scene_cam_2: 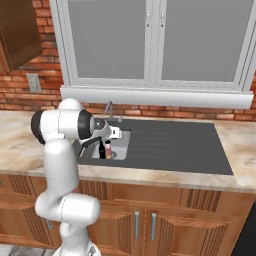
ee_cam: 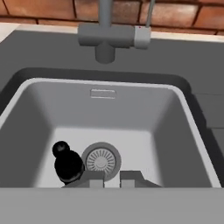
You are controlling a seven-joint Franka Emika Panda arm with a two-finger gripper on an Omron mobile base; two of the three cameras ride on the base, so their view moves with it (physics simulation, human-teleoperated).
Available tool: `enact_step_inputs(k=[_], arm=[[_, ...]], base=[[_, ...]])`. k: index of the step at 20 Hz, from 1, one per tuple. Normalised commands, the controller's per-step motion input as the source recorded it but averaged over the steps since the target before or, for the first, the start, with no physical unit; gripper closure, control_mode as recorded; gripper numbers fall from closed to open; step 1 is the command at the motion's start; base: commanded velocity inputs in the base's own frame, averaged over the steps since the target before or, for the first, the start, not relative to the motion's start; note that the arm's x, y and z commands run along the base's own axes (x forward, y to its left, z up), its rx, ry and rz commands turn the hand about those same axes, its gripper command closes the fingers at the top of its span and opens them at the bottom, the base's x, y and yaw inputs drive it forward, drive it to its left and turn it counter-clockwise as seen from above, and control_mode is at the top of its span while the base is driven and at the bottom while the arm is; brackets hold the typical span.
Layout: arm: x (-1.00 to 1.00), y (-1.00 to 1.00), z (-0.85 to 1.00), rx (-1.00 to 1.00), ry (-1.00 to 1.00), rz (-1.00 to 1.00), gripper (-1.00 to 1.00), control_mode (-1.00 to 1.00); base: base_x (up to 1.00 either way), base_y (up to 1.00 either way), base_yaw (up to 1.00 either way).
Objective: Place the large bottle from the dining counter next to the other large bottle outside the sink, and place the small bottle from the dining counter next to the other small bottle inside the sink.
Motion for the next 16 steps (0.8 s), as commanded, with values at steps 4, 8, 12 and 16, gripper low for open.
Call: enact_step_inputs(k=[4,8,12,16], arm=[[0.0,0.0,-0.28,0.0,0.0,0.0,1.0,-1.0],[0.0,0.0,-0.24,0.0,0.0,0.0,-1.0,-1.0],[0.0,0.0,-0.24,0.0,0.0,0.0,-1.0,-1.0],[-0.09,0.0,-0.18,0.0,-0.04,0.0,-1.0,-1.0]], base=[[0.0,0.0,0.0],[0.0,0.0,0.0],[0.0,0.0,0.0],[0.0,0.0,0.0]])
